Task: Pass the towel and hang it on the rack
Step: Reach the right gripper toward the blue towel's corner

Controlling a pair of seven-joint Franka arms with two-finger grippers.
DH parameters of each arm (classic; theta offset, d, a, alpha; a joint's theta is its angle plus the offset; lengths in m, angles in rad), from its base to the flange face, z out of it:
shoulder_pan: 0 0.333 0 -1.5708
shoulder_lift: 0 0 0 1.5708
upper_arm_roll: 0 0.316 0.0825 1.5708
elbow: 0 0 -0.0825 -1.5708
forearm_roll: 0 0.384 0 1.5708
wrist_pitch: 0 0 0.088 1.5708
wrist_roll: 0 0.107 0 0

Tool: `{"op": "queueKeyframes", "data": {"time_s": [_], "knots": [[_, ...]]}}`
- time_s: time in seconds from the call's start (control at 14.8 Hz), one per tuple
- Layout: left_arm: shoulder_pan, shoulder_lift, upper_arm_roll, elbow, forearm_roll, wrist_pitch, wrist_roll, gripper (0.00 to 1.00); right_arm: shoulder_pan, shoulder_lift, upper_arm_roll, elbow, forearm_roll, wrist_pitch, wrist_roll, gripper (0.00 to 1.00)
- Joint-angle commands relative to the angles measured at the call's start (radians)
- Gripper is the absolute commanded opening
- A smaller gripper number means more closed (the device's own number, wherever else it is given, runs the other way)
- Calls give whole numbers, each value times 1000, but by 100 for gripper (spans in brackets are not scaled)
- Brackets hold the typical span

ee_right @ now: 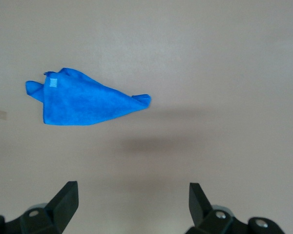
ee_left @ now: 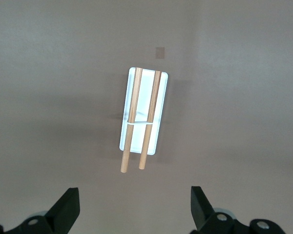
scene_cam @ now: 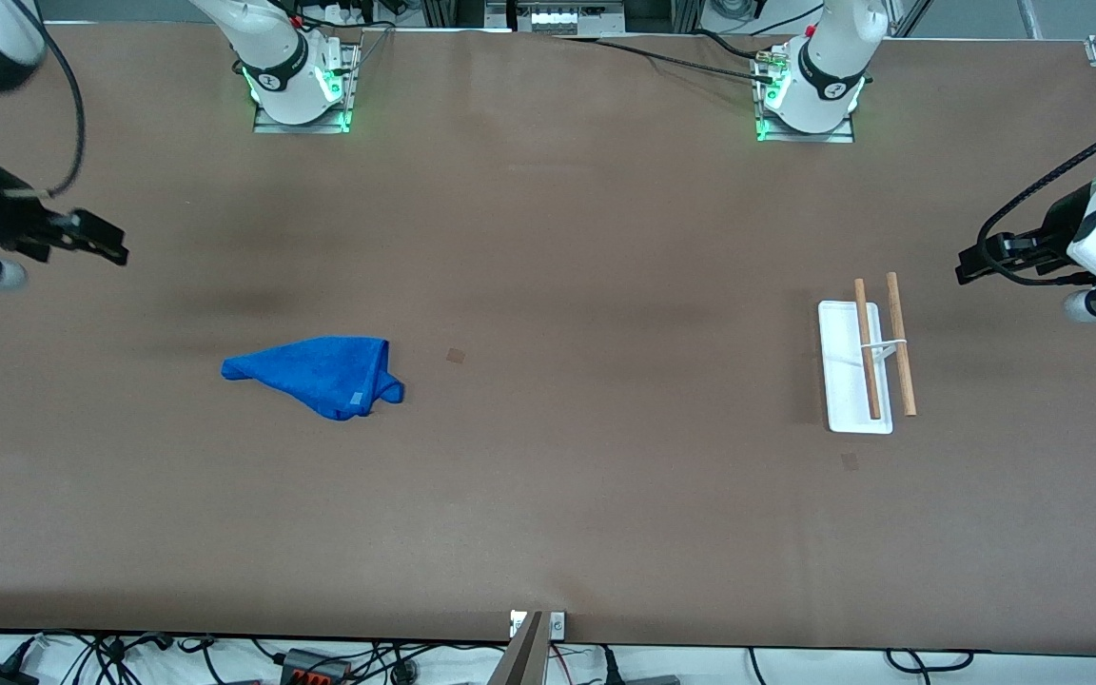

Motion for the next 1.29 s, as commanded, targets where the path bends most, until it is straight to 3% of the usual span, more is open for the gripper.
{"op": "queueKeyframes", "data": {"time_s": [0.0,0.2,0.41,0.68,1.22], "knots": [[3,3,2,13,-12,1,16,100,0,114,3,14,5,58,-5,100],[6,6,5,13,-12,-2,19,100,-12,231,-1,14,6,122,15,100],[4,9,3,21,-12,-2,18,100,-25,288,-1,11,0,133,-28,100],[7,11,6,21,-12,-4,19,100,-32,386,-1,15,11,138,-483,100],[12,11,6,19,-13,-4,19,100,-34,519,2,32,15,205,-997,100]]}}
